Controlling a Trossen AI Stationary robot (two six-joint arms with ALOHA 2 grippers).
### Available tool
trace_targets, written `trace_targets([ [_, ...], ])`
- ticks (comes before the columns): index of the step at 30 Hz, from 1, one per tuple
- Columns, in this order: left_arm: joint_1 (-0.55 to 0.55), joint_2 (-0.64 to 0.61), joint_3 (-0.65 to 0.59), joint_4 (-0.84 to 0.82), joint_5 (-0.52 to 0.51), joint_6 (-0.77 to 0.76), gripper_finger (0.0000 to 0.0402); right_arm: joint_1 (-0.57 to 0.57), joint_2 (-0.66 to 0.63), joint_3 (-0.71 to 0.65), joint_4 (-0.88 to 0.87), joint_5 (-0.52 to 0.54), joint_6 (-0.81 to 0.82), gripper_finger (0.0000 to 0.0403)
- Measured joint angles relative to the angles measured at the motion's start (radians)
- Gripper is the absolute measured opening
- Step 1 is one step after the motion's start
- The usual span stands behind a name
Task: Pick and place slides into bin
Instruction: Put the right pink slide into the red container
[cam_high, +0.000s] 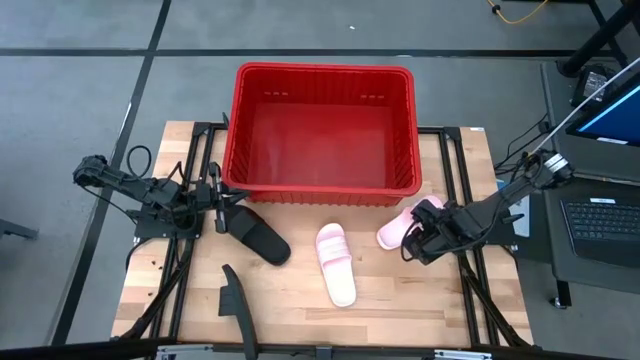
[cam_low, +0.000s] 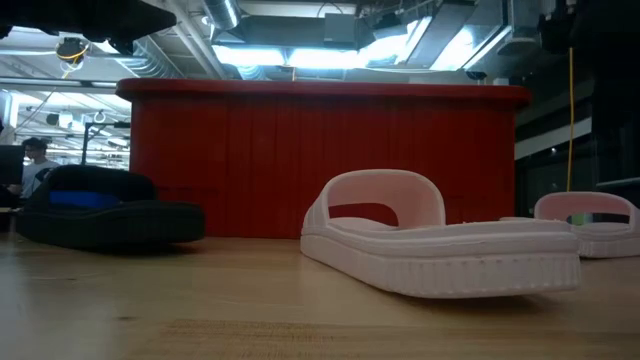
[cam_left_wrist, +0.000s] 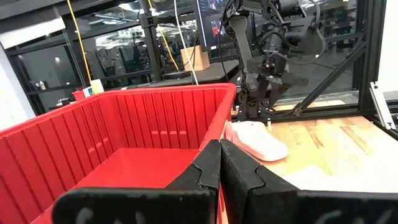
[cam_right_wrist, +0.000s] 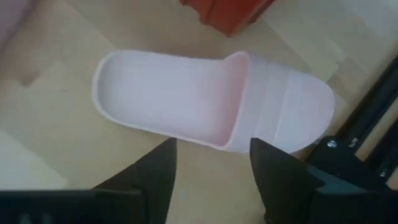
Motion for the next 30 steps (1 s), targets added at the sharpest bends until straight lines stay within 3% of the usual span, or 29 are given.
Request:
trace_targets([
  [6, 0.000, 0.000, 0.000, 0.000, 0.000, 0.000, 0.0002, -0.008, 0.000, -0.047, 0.031, -0.005, 0.000, 0.0220],
  [14, 0.000, 0.000, 0.000, 0.000, 0.000, 0.000, 0.0002, -0.031, 0.039, -0.123, 0.146, 0.009, 0.001, 0.0207],
  [30, 0.000, 0.000, 0.000, 0.000, 0.000, 0.000, 0.0002, -0.133, 0.169, -0.126, 0.118, 0.016, -0.002, 0.0202],
])
